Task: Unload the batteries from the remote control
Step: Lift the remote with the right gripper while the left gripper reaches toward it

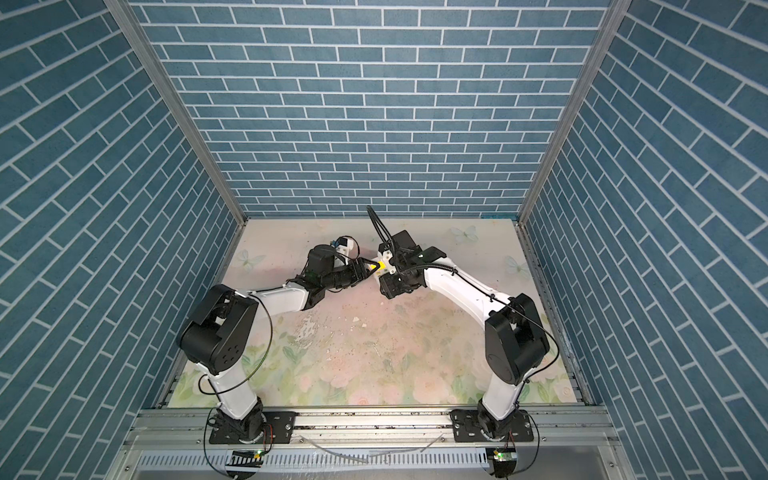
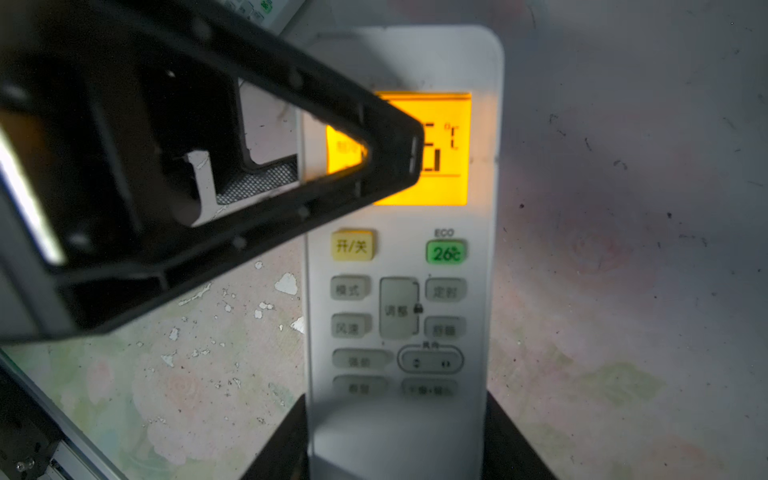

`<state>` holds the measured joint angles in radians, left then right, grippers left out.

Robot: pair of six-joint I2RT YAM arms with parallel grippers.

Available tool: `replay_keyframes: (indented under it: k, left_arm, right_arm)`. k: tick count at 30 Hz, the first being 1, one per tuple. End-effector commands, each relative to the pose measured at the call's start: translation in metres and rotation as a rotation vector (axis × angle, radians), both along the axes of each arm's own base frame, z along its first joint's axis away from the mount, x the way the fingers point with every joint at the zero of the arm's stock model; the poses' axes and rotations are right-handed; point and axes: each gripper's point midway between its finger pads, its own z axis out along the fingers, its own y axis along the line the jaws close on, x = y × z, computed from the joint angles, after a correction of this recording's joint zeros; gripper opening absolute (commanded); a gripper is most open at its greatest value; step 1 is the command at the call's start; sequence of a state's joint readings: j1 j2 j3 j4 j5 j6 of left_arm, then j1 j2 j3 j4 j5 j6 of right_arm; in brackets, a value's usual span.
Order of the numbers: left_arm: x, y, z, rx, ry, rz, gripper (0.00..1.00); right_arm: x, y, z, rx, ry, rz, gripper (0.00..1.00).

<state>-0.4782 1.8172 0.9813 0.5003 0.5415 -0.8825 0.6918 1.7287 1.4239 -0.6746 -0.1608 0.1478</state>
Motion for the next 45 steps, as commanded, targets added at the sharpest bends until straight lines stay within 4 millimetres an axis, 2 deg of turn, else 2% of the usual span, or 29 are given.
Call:
replay_keyframes:
  k: [1, 8, 14, 21, 26, 32, 34, 36, 40, 45]
  left_arm:
    - [0.004, -0.013, 0.015, -0.03, -0.041, -0.017, 0.59]
    - [0.008, -0.015, 0.022, -0.054, -0.055, -0.007, 0.56]
    - [0.009, -0.016, 0.024, -0.063, -0.059, -0.01, 0.43]
    - [0.008, -0.016, 0.021, -0.079, -0.056, -0.007, 0.32]
    - [0.008, -0.017, 0.024, -0.09, -0.061, -0.009, 0.17]
    - [0.009, -0.017, 0.025, -0.107, -0.068, -0.001, 0.07]
    - [0.009, -0.017, 0.025, -0.117, -0.068, -0.003, 0.0]
    - [0.009, -0.018, 0.025, -0.121, -0.068, -0.004, 0.0]
    - [0.009, -0.017, 0.026, -0.128, -0.072, 0.004, 0.0]
    - [0.012, -0.016, 0.034, -0.134, -0.09, 0.011, 0.0]
  right_arm:
    - [-0.002, 0.009, 0.023, 0.044, -0.044, 0.049, 0.16]
    - [-0.002, 0.012, 0.025, 0.049, -0.046, 0.061, 0.15]
    - [-0.001, 0.013, 0.026, 0.05, -0.051, 0.063, 0.14]
    - [0.005, 0.019, 0.031, 0.061, -0.064, 0.069, 0.13]
    - [0.008, 0.022, 0.035, 0.074, -0.075, 0.07, 0.12]
    - [0.009, 0.022, 0.036, 0.082, -0.083, 0.063, 0.12]
    - [0.009, 0.021, 0.037, 0.083, -0.089, 0.059, 0.12]
    - [0.01, 0.021, 0.038, 0.084, -0.096, 0.054, 0.13]
    - [0.012, 0.017, 0.042, 0.08, -0.114, 0.031, 0.3]
    - [0.013, 0.012, 0.048, 0.087, -0.138, 0.003, 0.64]
